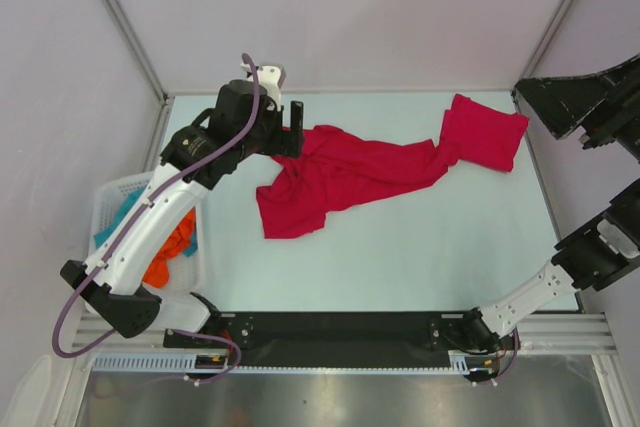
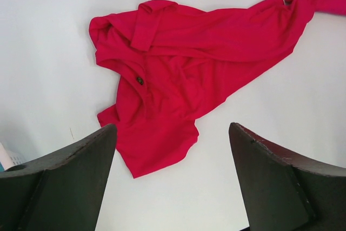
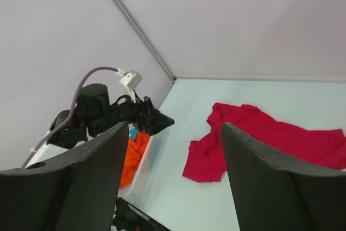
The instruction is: Fold and stack the t-shirts
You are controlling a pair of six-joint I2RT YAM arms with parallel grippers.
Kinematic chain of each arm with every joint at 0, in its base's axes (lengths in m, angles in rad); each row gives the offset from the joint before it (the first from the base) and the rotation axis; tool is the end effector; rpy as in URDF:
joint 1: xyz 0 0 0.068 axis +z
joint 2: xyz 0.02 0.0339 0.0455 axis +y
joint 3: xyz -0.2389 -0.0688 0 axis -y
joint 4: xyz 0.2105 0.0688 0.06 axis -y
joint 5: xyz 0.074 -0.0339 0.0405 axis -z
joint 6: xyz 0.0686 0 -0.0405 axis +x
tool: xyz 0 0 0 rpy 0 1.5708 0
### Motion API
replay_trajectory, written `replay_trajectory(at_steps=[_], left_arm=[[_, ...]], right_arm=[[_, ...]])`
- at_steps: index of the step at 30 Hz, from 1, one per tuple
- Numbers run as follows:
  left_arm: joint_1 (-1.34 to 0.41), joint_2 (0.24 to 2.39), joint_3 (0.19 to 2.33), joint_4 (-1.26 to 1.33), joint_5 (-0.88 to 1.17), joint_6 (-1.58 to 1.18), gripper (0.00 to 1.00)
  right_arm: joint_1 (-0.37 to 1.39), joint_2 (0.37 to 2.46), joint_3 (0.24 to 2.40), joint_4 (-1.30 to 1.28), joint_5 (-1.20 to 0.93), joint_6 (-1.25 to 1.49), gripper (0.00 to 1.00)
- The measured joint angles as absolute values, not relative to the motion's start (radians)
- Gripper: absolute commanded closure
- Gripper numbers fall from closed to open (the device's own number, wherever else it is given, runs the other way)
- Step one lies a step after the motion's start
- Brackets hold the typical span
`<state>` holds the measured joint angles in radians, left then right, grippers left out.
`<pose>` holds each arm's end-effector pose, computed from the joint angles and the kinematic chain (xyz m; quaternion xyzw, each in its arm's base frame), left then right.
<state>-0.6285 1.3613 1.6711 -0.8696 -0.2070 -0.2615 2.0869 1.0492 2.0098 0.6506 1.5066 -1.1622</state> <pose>0.2284 -0.1486 0.3935 0.1096 0.8648 -0.1257 0.4737 0.0747 0.0070 0.6059 -0.0220 0.6837 0.3377 0.6466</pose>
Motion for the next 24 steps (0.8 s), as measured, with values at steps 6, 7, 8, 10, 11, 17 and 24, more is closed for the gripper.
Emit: replay_trajectory(at_steps=[6, 7, 8, 10, 11, 17, 24], left_arm=[[-0.626, 1.361, 1.668, -0.869, -0.207, -0.261, 0.10], [-0.626, 1.361, 1.668, -0.869, -0.207, -0.261, 0.10], [-0.626, 1.361, 1.668, -0.869, -0.207, -0.261, 0.10], [-0.626, 1.361, 1.668, -0.869, -0.207, -0.261, 0.10], [-0.626, 1.361, 1.668, -0.869, -0.207, -0.261, 0.10], [-0.625, 1.362, 1.664, -0.863, -0.205, -0.262, 0.10], [-0.625, 1.369, 1.664, -0.848, -0.196, -0.262, 0.10]], right_arm=[[2.272, 1.024, 1.957, 0.644, 1.505, -1.100, 0.00], [2.300, 1.012, 1.938, 0.640, 1.504, -1.088, 0.01], [2.315, 1.003, 1.921, 0.638, 1.505, -1.076, 0.00], [2.361, 0.980, 1.890, 0.636, 1.505, -1.043, 0.00], [2.396, 0.970, 1.879, 0.635, 1.504, -1.024, 0.00], [2.686, 0.877, 1.797, 0.638, 1.502, -0.900, 0.00], [2.932, 0.844, 1.713, 0.645, 1.502, -0.779, 0.00]])
